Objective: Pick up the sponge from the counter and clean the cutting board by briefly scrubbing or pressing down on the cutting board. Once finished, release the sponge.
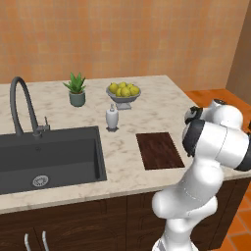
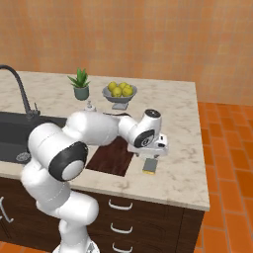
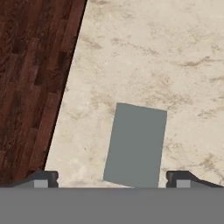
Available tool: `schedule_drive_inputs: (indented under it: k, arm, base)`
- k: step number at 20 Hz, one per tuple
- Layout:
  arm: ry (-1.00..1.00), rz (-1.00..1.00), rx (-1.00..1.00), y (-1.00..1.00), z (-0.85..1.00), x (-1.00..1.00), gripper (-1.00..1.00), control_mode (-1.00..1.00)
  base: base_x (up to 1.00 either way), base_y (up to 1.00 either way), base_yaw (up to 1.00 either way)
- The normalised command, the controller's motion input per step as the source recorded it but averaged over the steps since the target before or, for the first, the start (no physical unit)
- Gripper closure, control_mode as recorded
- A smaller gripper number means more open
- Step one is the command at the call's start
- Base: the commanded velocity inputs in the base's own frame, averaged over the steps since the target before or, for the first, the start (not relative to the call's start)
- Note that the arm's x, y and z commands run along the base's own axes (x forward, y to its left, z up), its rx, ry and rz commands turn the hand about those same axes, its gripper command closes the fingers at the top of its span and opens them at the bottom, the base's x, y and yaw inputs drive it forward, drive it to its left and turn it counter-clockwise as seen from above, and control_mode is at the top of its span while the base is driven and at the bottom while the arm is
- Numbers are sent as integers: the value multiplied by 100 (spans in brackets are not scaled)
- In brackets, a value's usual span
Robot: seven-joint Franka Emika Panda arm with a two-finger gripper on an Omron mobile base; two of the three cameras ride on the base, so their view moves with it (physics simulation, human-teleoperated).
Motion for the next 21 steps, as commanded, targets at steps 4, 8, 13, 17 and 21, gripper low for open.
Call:
schedule_drive_inputs:
  k: [4, 8, 13, 17, 21]
  arm:
    - [-24, 0, 3, 61, 24, -100, -100, -100]
    - [-27, 4, 0, 42, 89, -100, -100, -100]
    - [-11, 2, 0, 35, 100, -100, -100, -100]
    - [0, 0, 0, 42, 100, -84, -100, -100]
    - [-1, -1, 0, 54, 100, -77, -100, -100]
  base:
    - [0, 0, 0]
    - [0, 0, 0]
    - [0, 0, 0]
    - [0, 0, 0]
    - [0, 0, 0]
